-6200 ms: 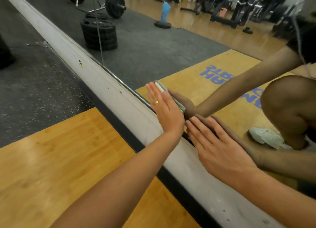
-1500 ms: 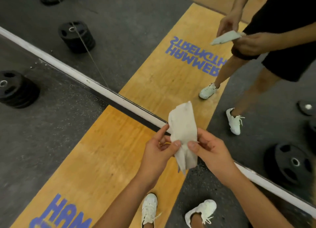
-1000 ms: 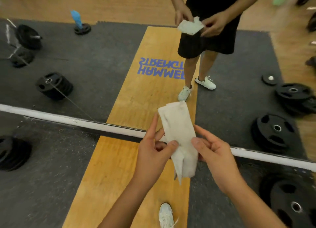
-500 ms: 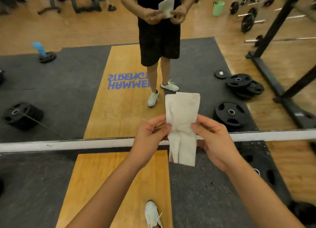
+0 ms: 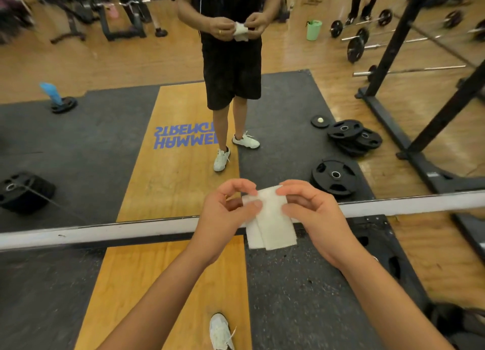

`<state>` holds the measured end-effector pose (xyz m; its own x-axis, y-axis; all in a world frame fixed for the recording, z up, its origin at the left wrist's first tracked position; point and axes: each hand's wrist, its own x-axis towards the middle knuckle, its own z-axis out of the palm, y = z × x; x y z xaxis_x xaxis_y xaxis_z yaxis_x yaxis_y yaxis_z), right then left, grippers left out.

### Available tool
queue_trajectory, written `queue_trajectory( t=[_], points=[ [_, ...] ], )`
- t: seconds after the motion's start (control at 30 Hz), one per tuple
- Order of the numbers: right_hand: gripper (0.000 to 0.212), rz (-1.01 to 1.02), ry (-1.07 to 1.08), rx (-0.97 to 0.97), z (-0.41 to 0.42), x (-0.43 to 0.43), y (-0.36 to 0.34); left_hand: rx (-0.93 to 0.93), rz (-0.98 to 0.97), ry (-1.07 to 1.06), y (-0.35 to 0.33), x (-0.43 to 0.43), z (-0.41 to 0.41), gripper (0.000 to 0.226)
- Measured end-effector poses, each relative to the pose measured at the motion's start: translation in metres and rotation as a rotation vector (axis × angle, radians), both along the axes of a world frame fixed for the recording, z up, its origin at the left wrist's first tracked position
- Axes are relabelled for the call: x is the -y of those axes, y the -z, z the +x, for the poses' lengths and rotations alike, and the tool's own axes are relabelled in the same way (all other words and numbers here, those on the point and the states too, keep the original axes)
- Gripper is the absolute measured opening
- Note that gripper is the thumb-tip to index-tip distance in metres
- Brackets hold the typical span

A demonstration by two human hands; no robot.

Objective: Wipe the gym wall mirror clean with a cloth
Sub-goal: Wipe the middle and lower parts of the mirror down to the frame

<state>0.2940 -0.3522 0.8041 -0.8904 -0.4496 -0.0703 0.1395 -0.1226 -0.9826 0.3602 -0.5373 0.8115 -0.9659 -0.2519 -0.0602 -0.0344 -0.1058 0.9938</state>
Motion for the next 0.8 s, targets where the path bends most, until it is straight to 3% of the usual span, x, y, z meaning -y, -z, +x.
queue_trajectory(
  t=[0.13, 0.23, 0.3, 0.4, 0.5, 0.6, 0.67, 0.73, 0.8],
  points=[
    [0.045, 0.045, -0.032, -0.121, 0.0, -0.01, -0.01, 0.094, -0.003, 0.093, -0.006, -0.01, 0.002, 0.061],
    [0.04, 0.114, -0.028, -0.157, 0.0, -0.013, -0.017, 0.082, -0.009, 0.159, -0.012, -0.018, 0.002, 0.047],
    [0.036, 0.168, -0.013, -0.165, 0.002, -0.015, -0.02, 0.053, 0.021, 0.067, -0.016, -0.024, 0.003, 0.044],
    [0.042, 0.144, -0.018, -0.06, 0.006, -0.019, -0.017, 0.042, 0.102, -0.061, -0.018, -0.029, 0.0, 0.054],
    [0.049, 0.091, 0.025, 0.043, 0.006, -0.019, -0.008, 0.024, 0.099, 0.003, -0.015, -0.03, -0.003, 0.07],
    [0.053, -0.041, 0.134, 0.107, -0.001, -0.01, -0.002, 0.0, 0.012, 0.094, -0.009, -0.027, -0.003, 0.069],
    [0.052, -0.078, 0.197, 0.051, -0.007, 0.001, -0.004, -0.052, -0.11, 0.138, -0.003, -0.02, -0.009, 0.059],
    [0.048, -0.071, 0.225, -0.007, -0.012, 0.009, -0.004, -0.078, -0.306, 0.134, 0.002, -0.011, -0.018, 0.045],
    [0.039, -0.045, 0.231, 0.002, -0.015, 0.014, -0.001, -0.103, -0.56, 0.143, 0.005, -0.003, -0.025, 0.047]
  ],
)
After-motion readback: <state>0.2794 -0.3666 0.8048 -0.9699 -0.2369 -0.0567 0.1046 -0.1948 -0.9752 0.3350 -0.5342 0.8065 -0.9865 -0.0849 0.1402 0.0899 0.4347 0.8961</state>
